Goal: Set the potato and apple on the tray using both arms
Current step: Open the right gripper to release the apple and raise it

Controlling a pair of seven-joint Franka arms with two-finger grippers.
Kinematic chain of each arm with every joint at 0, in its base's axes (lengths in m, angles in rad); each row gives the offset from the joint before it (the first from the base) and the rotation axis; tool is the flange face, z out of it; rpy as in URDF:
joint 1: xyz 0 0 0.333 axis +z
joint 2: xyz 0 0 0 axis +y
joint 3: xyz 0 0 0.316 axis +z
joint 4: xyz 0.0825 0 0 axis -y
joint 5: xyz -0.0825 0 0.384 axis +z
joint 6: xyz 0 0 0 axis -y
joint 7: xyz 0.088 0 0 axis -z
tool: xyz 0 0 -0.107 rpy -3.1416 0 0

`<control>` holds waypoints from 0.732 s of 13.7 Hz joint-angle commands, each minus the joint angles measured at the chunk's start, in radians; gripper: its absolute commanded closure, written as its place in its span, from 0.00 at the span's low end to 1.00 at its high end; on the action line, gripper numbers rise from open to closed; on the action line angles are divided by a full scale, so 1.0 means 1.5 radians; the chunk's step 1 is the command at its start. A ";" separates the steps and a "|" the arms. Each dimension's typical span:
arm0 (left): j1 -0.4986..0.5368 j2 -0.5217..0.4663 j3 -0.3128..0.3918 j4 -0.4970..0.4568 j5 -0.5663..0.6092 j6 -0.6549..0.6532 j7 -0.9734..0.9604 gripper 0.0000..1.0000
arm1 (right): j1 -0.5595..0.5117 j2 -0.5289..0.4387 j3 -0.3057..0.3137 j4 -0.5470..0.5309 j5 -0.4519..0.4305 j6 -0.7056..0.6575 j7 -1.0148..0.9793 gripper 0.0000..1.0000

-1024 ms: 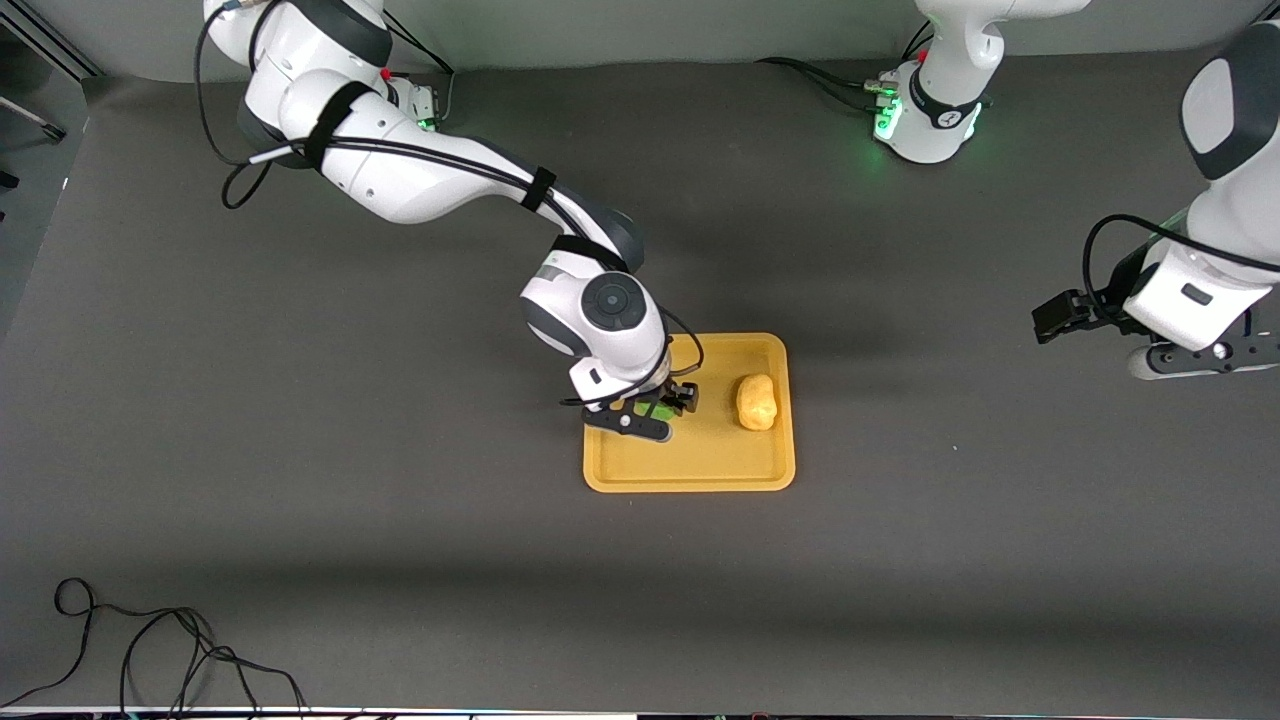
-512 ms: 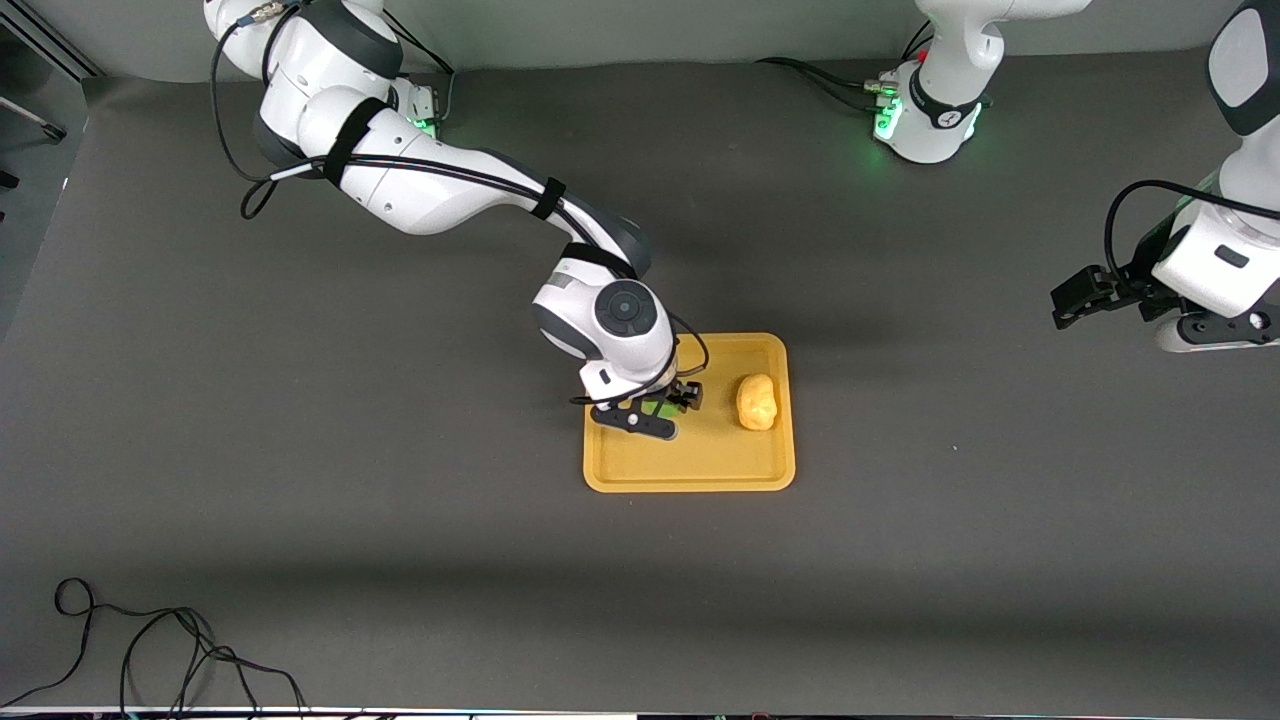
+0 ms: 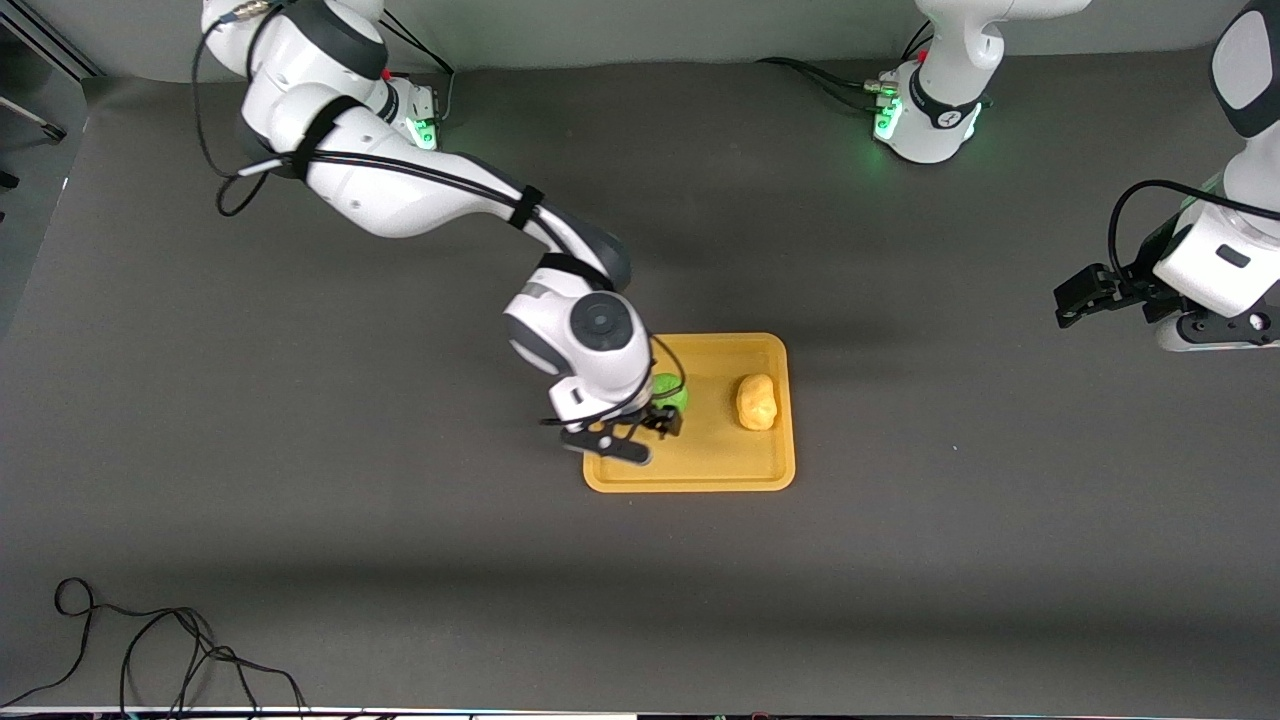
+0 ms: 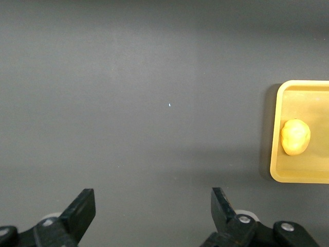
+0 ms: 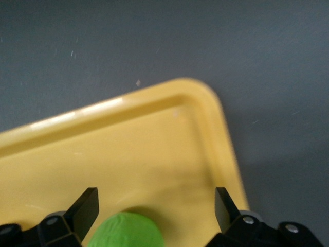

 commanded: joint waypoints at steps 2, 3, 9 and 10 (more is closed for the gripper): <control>-0.007 -0.015 0.008 -0.028 0.002 0.006 0.015 0.00 | -0.112 -0.068 0.108 -0.019 -0.011 -0.160 -0.105 0.00; -0.008 -0.015 0.008 -0.036 0.002 0.014 0.016 0.00 | -0.135 -0.089 0.115 -0.019 -0.006 -0.201 -0.147 0.00; 0.016 -0.033 0.008 -0.045 0.010 0.015 0.046 0.00 | -0.126 -0.319 -0.231 -0.048 0.377 -0.297 -0.414 0.00; 0.016 -0.034 0.009 -0.046 0.011 0.013 0.052 0.00 | -0.125 -0.362 -0.269 -0.078 0.407 -0.295 -0.445 0.00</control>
